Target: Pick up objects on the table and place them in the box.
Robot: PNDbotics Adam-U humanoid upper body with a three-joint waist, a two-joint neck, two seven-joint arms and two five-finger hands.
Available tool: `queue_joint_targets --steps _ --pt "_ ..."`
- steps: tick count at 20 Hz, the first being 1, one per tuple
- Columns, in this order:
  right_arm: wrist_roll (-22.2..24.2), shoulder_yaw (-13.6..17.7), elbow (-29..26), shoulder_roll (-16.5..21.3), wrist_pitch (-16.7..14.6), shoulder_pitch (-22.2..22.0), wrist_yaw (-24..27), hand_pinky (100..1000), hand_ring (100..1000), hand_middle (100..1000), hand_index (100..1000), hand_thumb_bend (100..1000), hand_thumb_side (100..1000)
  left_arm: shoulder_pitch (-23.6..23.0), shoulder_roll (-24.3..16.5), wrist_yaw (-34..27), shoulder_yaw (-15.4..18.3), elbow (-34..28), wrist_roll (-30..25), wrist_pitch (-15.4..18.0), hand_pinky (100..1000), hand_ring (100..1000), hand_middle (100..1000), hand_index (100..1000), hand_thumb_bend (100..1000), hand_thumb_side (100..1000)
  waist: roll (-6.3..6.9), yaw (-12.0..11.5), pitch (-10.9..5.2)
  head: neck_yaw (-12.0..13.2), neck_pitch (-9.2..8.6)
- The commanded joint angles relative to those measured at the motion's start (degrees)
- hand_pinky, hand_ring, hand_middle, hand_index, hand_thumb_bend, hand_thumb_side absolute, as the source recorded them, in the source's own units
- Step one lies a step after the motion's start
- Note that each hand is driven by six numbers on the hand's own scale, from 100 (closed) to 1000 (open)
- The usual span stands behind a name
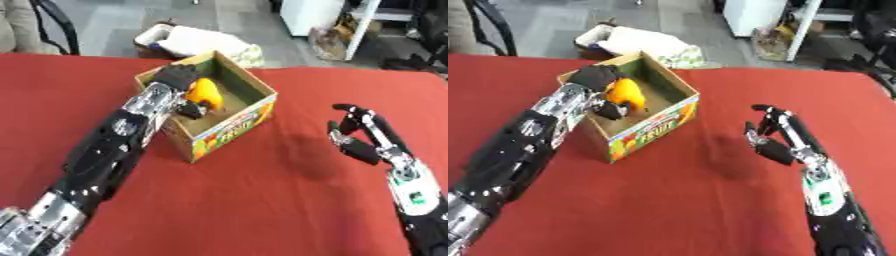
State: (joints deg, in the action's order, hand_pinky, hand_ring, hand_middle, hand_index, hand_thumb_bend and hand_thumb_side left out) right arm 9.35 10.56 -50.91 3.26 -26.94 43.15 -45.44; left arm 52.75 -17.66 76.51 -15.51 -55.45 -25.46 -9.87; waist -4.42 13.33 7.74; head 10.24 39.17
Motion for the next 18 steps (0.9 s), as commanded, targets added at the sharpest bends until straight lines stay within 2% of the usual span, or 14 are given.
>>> queue_joint_targets --steps 1,9,14,15,17,18 --pt "0.15 -0.06 -1.14 0.73 -0.16 1.07 0.28 594 604 423 883 100 568 1.65 -1.17 -0.24 0.48 -2.63 -1.11 -0.81 1000 1000 1000 1000 739 1000 0.04 0.03 -0.97 0.11 -0.55" --pt "0.2 -0.07 -1.27 0.77 -0.21 0.87 0.36 594 604 423 883 100 569 1.56 -1.5 -0.72 0.04 -4.21 -1.52 -1.6 1000 1000 1000 1000 720 1000 0.07 0.06 -1.04 0.16 -0.58" --pt "0.18 0.01 -1.31 0.94 -0.14 0.71 0.43 594 604 423 883 100 569 1.18 -3.04 -3.83 0.74 -7.56 -0.2 -1.98 966 1000 1000 1000 635 1000 0.1 -0.16 -1.13 -0.08 -0.44" --pt "0.17 0.02 -1.31 1.0 -0.13 0.63 0.44 594 604 423 883 100 570 1.07 -3.8 -5.12 1.08 -9.22 0.47 -2.1 924 975 999 1000 587 948 0.13 -0.28 -1.2 -0.19 -0.4" --pt "0.17 0.07 -1.3 1.17 -0.08 0.47 0.45 594 604 423 883 100 571 0.5 -5.9 -8.38 2.01 -13.74 3.18 -2.64 899 955 980 1000 473 827 0.19 -0.52 -1.31 -0.55 -0.36" --pt "0.15 0.1 -1.3 1.26 -0.05 0.41 0.45 594 604 423 883 100 570 0.04 -7.14 -10.35 2.52 -16.28 4.72 -3.04 873 932 958 986 345 666 0.23 -0.66 -1.36 -0.71 -0.35"
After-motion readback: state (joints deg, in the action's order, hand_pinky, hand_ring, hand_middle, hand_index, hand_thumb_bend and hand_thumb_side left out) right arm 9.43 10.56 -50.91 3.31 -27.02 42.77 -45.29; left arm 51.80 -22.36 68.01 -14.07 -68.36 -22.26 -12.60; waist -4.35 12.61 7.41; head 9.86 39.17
